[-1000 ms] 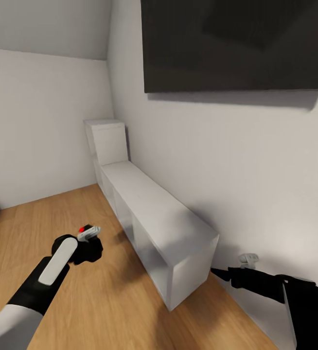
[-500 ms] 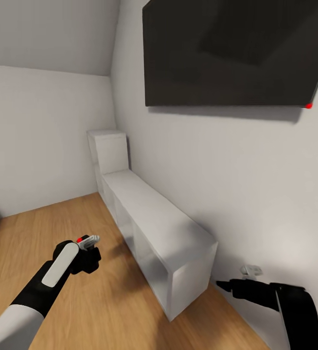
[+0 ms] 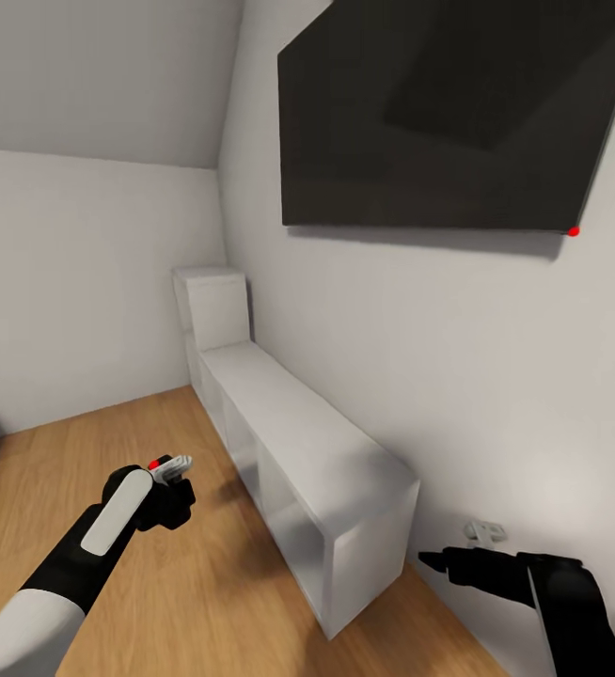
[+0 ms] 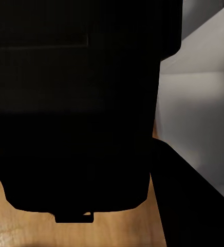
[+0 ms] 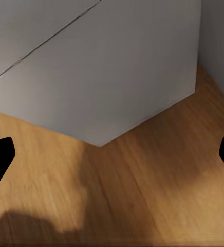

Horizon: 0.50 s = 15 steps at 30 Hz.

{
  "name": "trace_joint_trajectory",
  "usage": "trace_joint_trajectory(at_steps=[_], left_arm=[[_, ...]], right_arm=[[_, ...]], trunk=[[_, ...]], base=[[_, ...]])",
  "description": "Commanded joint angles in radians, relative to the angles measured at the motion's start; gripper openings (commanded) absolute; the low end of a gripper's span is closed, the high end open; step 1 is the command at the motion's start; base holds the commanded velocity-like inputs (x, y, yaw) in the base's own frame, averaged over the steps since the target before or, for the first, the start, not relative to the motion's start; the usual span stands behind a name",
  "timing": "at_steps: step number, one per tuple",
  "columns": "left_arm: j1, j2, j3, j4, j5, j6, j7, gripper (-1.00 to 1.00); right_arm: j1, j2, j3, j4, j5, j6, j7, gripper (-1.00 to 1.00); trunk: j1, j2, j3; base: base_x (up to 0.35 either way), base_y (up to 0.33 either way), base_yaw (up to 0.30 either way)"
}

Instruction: Attach the digital camera to the camera tripod in the bedroom.

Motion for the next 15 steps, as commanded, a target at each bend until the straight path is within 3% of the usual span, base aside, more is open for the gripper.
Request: trace_joint_trajectory(at_steps=[1,15], left_arm=[[-0.001,0.001,-0.003,-0.001,0.008,0.001,0.009,-1.0],[-0.001,0.001,-0.005,0.004,0.007,0.001,0.01,-1.0]], right_arm=[[-0.001,0.0,-0.001,0.002,0.01,0.002,0.01,1.0],[-0.001,-0.004,0.0,0.064,0.011,0.002,0.01,1.0]], trunk=[[-0.004,0.007,0.002],[-0.058,0.105,0.046]], base=[[0.0,0.0,0.0],[0.0,0.0,0.0]])
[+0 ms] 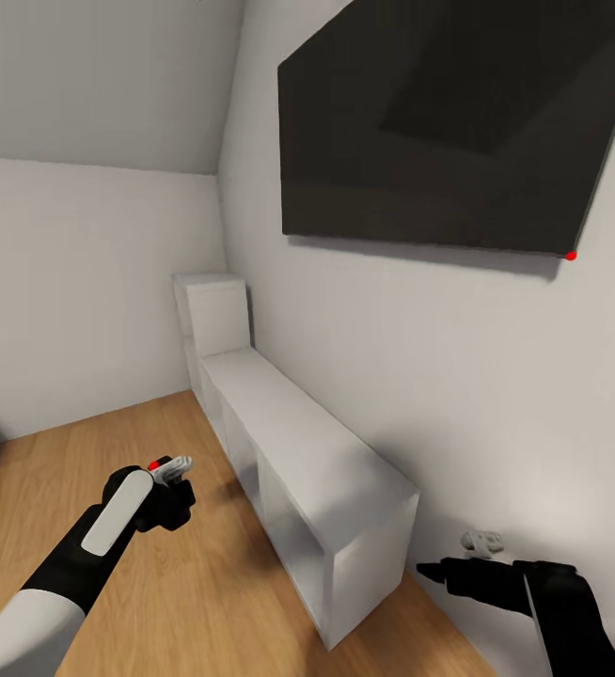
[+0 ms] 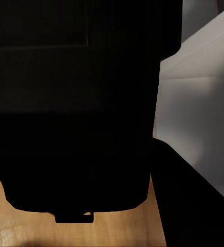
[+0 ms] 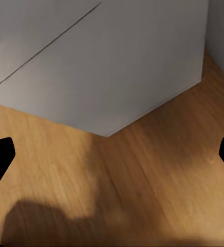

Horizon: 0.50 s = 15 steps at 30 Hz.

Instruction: Attach the digital camera to the camera tripod in the bedroom.

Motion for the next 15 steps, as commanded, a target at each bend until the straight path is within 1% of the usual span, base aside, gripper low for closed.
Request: trace_joint_trajectory(at_steps=[1,5,9,13,15], left_arm=[[-0.001,0.001,-0.003,-0.001,0.007,0.002,0.009,-1.0],[-0.001,0.005,-0.004,-0.01,0.007,0.009,0.011,-1.0],[0.0,0.008,-0.003,0.008,0.009,0.011,0.012,-1.0],[-0.001,0.005,-0.003,0.052,0.01,0.011,0.012,-1.0],[-0.001,0.002,-0.005,0.099,0.009,0.01,0.011,-1.0]], right_arm=[[-0.001,0.0,-0.002,0.003,0.01,0.002,0.01,1.0],[-0.001,0.0,0.001,0.032,0.012,0.002,0.01,1.0],[-0.001,-0.003,0.003,0.065,0.016,0.0,0.004,1.0],[-0.001,-0.007,0.002,0.099,0.017,0.0,-0.011,1.0],[-0.001,-0.009,0.002,0.13,0.017,-0.001,-0.022,1.0]], trunk=[[-0.004,0.007,0.002],[-0.019,0.035,0.015],[-0.035,0.063,0.027],[-0.05,0.091,0.04],[-0.058,0.105,0.046]], base=[[0.0,0.0,0.0],[0.0,0.0,0.0],[0.0,0.0,0.0],[0.0,0.0,0.0],[0.0,0.0,0.0]])
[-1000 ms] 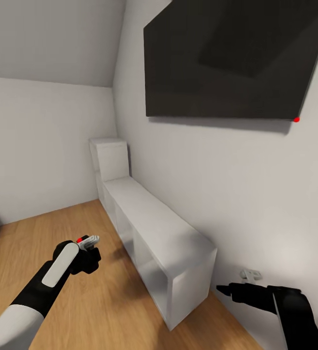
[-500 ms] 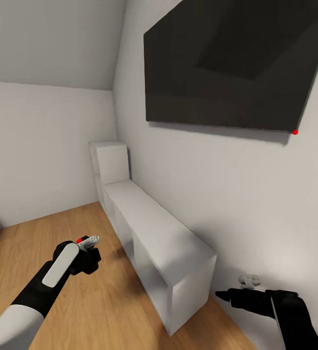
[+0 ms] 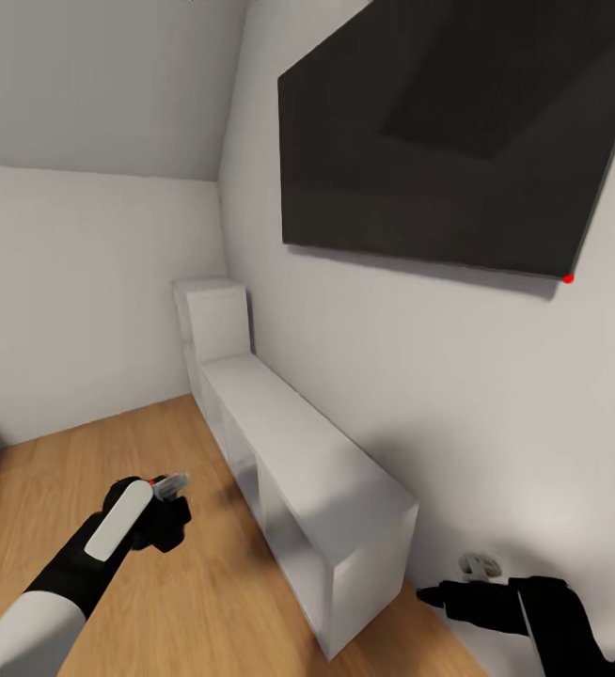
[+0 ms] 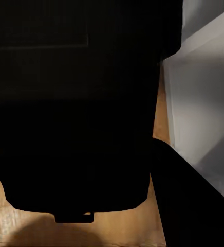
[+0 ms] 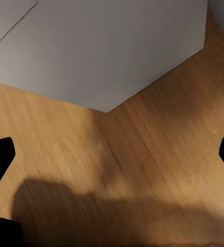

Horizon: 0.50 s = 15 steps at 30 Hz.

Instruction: Attach the digital camera to the camera tripod in the bedroom.

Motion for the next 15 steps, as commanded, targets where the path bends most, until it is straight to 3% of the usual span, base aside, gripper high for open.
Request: trace_joint_trajectory(at_steps=[1,2,6,12,15], left_arm=[[-0.001,0.0,-0.006,0.016,0.008,0.0,0.008,-1.0],[-0.001,-0.003,-0.051,0.116,0.008,-0.007,0.006,-1.0],[-0.001,-0.01,-0.093,0.191,0.007,-0.013,0.003,-1.0],[-0.001,-0.021,-0.117,0.347,0.006,-0.101,-0.044,-1.0],[-0.001,-0.023,-0.134,0.422,0.005,-0.169,-0.106,-1.0]], right_arm=[[-0.001,0.0,-0.002,0.01,0.01,0.002,0.007,1.0],[0.0,-0.001,-0.003,0.07,0.014,-0.012,-0.011,1.0],[-0.001,-0.002,-0.004,0.107,0.03,-0.04,-0.034,1.0],[-0.001,-0.002,-0.007,0.187,0.06,-0.11,-0.067,1.0],[-0.001,-0.002,-0.009,0.228,0.065,-0.147,-0.093,1.0]], trunk=[[-0.004,0.007,0.002],[-0.008,0.014,0.005],[-0.023,0.042,0.018],[-0.046,0.084,0.037],[-0.058,0.105,0.046]], base=[[0.0,0.0,0.0],[0.0,0.0,0.0],[0.0,0.0,0.0],[0.0,0.0,0.0],[0.0,0.0,0.0]])
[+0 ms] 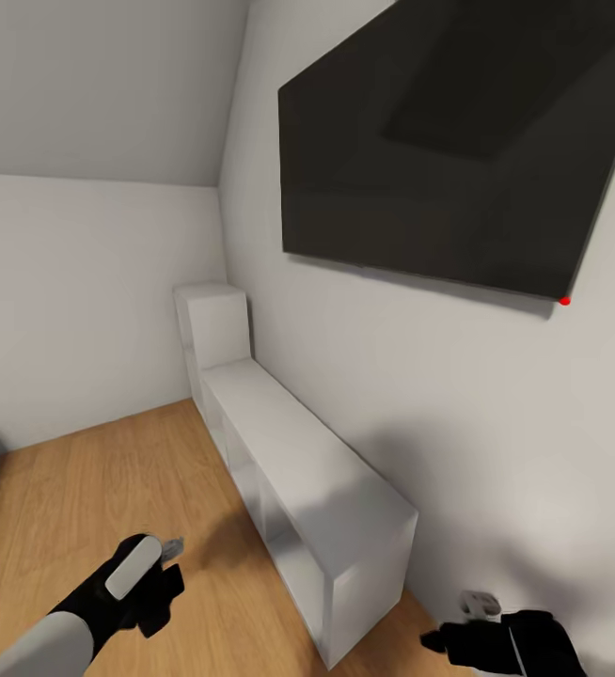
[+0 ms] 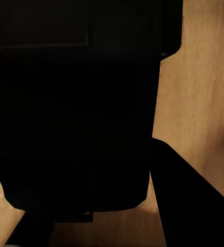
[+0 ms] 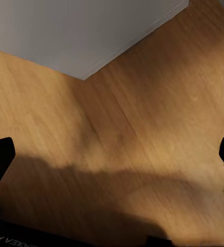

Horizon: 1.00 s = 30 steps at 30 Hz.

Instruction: Attach the digital camera to the camera tripod in the bedroom.

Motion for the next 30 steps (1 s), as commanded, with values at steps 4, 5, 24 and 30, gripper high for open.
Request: trace_joint_trajectory(at_steps=[4,5,24,30], left_arm=[[-0.001,0.001,-0.054,0.083,0.005,-0.055,-0.087,-1.0],[0.0,0.0,-0.079,0.112,0.005,-0.069,-0.122,-1.0],[0.0,-0.017,-0.2,0.25,0.007,-0.259,-0.244,-1.0],[0.0,-0.018,-0.2,0.251,0.007,-0.26,-0.246,-1.0]], right_arm=[[0.0,0.0,-0.003,0.046,0.012,-0.038,-0.038,1.0],[-0.001,0.0,-0.004,0.071,0.012,-0.056,-0.058,1.0],[-0.001,-0.028,-0.006,0.255,0.012,-0.239,-0.147,1.0],[-0.001,-0.028,-0.006,0.255,0.016,-0.24,-0.143,1.0]], trunk=[[-0.016,0.028,0.012],[-0.019,0.035,0.015],[-0.092,0.168,0.074],[-0.115,0.21,0.093]], base=[[0.0,0.0,0.0],[0.0,0.0,0.0],[0.0,0.0,0.0],[0.0,0.0,0.0]])
